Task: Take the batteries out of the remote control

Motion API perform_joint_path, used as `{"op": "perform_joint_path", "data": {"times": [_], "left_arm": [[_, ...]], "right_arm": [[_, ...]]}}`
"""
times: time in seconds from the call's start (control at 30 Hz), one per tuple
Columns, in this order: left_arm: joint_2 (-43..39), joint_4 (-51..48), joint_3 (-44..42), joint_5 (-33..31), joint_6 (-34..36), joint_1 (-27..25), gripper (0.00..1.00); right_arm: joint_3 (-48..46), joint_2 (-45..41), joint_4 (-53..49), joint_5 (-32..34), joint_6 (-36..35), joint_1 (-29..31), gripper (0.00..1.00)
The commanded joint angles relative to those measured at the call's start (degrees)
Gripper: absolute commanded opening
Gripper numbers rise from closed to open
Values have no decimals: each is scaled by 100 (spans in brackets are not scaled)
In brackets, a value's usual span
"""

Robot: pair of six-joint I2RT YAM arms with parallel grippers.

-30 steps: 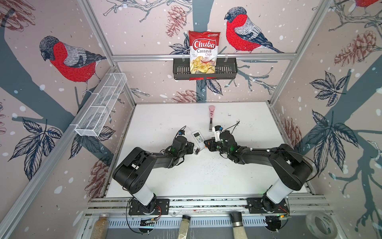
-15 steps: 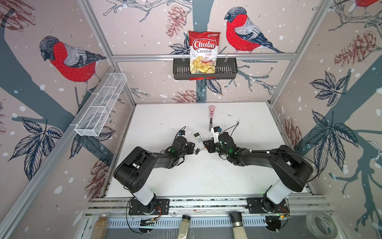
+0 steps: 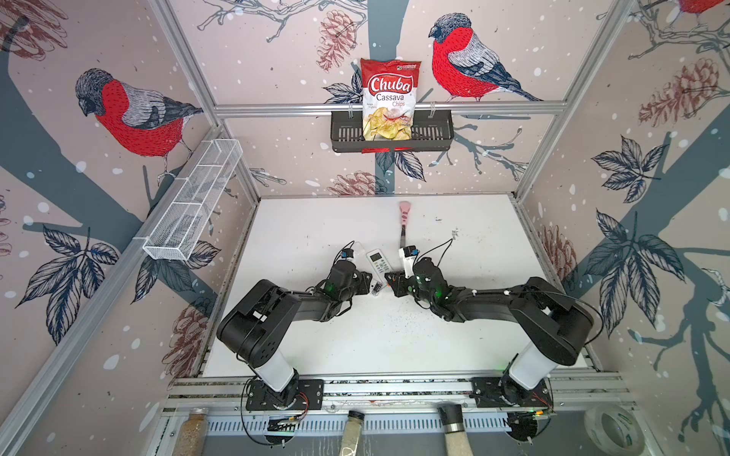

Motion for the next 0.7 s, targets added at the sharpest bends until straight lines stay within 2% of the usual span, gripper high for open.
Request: {"op": "perform_joint_path", "data": {"times": [0.0, 0.67], "left_arm": [[52, -514, -35, 50, -31, 12, 34], [41, -432, -70, 162, -67, 16, 33]], "right_arm": [[-47, 118, 377, -126, 295, -136, 0], [175, 211, 682, -209, 528, -435, 0]]}}
